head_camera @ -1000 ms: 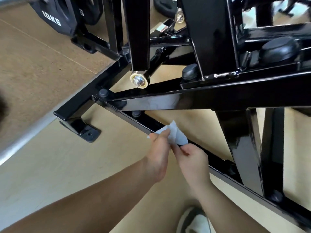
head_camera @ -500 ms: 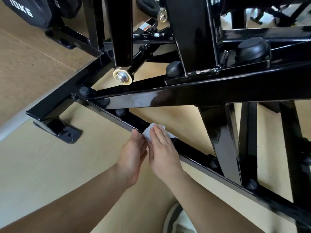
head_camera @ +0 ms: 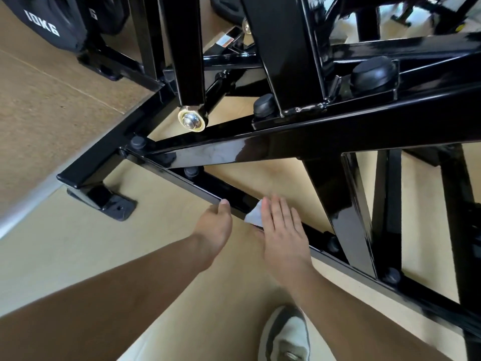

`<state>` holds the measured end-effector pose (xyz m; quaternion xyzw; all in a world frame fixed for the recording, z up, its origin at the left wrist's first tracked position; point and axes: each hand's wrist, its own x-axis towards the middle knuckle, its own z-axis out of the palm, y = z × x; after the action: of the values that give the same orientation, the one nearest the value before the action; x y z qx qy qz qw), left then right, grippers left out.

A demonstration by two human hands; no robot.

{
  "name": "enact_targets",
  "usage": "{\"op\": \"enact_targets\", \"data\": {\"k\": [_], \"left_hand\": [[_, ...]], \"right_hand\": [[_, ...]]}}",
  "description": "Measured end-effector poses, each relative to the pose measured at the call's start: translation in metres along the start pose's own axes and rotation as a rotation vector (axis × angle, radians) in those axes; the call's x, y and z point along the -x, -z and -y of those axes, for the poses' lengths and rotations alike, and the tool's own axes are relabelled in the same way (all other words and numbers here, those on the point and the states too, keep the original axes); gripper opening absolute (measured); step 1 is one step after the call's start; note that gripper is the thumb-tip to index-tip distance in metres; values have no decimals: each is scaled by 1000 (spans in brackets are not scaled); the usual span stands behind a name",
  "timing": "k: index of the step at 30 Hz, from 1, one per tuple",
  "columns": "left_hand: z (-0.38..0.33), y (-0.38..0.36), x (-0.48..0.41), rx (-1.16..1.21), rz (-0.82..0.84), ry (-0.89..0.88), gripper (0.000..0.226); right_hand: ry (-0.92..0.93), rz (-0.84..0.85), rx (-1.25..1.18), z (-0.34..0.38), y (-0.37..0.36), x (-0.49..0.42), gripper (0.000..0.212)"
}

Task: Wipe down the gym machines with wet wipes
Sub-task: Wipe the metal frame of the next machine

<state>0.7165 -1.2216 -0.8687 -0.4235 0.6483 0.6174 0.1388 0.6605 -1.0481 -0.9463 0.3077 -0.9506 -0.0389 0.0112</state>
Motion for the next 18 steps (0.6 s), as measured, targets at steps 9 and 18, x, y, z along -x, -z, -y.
{"op": "enact_targets", "data": {"k": [9, 18], "left_hand": [[-2, -11, -12, -394, 115, 20, 36], [22, 4, -12, -602, 210, -12, 51]], "right_hand": [[-6, -153, -258, 8, 10, -2, 60], [-8, -49, 22, -23, -9, 14, 62]]}}
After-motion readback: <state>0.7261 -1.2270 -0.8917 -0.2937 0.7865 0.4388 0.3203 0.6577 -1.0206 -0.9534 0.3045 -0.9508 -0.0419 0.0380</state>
